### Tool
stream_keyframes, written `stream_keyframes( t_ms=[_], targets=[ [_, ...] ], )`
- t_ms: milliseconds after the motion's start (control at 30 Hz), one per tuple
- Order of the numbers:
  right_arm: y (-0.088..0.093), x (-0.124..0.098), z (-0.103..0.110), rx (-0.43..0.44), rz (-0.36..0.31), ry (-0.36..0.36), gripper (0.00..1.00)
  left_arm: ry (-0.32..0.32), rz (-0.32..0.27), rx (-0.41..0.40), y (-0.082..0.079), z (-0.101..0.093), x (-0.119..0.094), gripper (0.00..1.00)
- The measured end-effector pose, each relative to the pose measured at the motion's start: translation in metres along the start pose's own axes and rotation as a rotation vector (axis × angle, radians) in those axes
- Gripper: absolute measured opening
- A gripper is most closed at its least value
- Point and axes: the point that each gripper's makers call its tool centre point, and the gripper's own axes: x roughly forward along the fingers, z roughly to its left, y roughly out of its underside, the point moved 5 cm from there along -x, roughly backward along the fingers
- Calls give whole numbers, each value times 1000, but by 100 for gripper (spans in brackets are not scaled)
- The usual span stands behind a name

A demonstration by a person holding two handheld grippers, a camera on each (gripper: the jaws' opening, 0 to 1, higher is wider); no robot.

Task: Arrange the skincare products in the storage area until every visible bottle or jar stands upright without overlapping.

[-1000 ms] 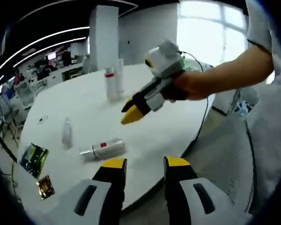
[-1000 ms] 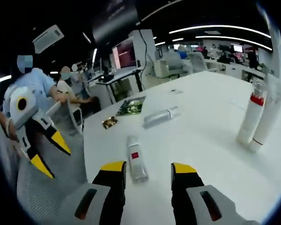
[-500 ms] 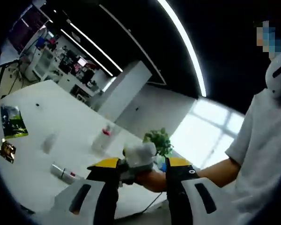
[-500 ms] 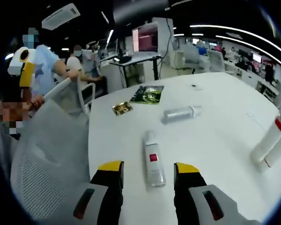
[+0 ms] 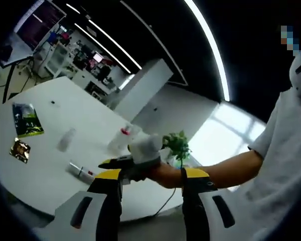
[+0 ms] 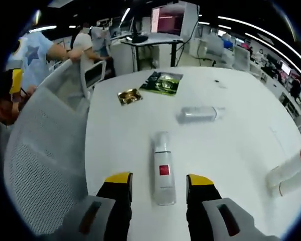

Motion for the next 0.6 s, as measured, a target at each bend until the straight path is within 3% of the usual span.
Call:
stream_keyframes(
  t_ms=[167,400,500,533,600],
  targets=[
    [2,21,-7,-110,93,7,36,-29,30,5,4,10,-8,41],
    [-3,36,-10,-103,111,-15,30,-58,26,21,1,15,-19,41],
    [7,40,-9,-151,165,-9,28,-66,47,15,2,19,-19,41],
    [1,40,-8,-124,107,-21,24,-70,52,29,1,19,-19,40],
    [1,39,-9,-109,119,-15,19,-72,62,19,0,21,-18,40]
  ],
)
